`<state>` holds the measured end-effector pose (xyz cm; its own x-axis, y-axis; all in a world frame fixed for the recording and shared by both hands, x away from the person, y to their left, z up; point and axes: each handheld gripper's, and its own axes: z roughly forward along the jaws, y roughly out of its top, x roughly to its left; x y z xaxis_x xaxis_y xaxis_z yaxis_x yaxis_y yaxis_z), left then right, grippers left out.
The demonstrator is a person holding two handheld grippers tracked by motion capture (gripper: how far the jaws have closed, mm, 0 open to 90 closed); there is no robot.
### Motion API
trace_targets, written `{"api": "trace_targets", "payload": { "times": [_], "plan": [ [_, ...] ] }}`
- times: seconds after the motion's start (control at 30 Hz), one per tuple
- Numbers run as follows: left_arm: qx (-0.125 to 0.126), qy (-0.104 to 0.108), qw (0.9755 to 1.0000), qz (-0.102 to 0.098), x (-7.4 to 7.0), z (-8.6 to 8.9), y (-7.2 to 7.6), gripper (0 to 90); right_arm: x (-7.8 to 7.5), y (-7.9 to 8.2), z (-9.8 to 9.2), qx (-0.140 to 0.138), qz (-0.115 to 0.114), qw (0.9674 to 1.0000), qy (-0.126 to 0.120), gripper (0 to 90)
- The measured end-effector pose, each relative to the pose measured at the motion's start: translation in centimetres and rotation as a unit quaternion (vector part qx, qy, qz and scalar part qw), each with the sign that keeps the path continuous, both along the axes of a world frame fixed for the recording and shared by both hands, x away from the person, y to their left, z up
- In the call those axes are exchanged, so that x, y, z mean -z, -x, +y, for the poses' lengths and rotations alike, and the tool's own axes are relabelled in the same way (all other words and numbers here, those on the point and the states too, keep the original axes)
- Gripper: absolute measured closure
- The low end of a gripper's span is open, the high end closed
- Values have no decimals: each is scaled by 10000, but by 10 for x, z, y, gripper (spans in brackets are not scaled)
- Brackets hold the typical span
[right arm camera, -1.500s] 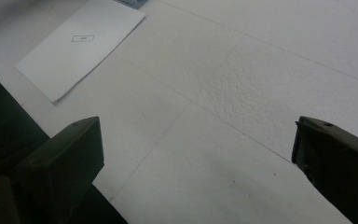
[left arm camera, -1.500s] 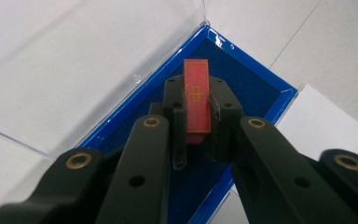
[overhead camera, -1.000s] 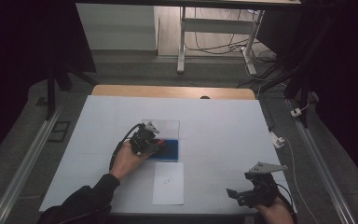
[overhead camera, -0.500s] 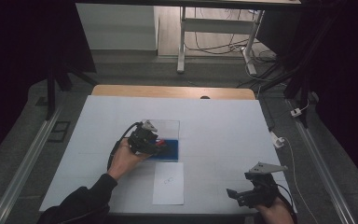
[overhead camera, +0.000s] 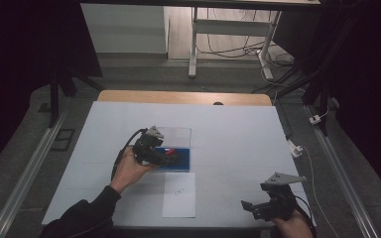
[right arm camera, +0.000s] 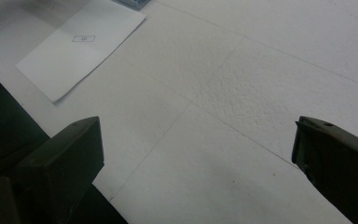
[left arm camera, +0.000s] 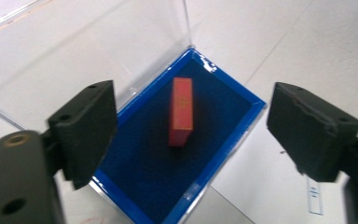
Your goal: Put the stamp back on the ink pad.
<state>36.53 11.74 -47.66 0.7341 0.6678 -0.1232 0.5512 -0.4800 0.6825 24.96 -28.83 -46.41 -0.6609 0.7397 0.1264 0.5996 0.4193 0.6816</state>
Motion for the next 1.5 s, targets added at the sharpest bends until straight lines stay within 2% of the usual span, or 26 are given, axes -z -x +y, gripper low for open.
{"api": "trace_targets", "payload": {
  "times": [0.23, 0.43, 0.7, 1.03, 1.5],
  "plan": [
    [61, 18, 10000, 62, -7, 6, 9, 76, 0, 0, 0, -4, -12, 10000, -4, 24],
    [96, 182, 9997, 153, -13, 13, 17, 40, 0, 0, 0, 2, -11, 10000, -12, 24],
    [158, 297, 9992, 202, -19, 21, 28, 0, 0, 0, -1, 7, -1, 10000, -60, 23],
    [127, 553, 9981, 244, -24, 39, 48, 0, -1, -1, -3, 53, 40, 9999, -139, 0],
    [34, 762, 9969, 167, -28, 67, 81, 0, -1, -1, -3, 60, 34, 9999, -140, 0]
  ]
}}
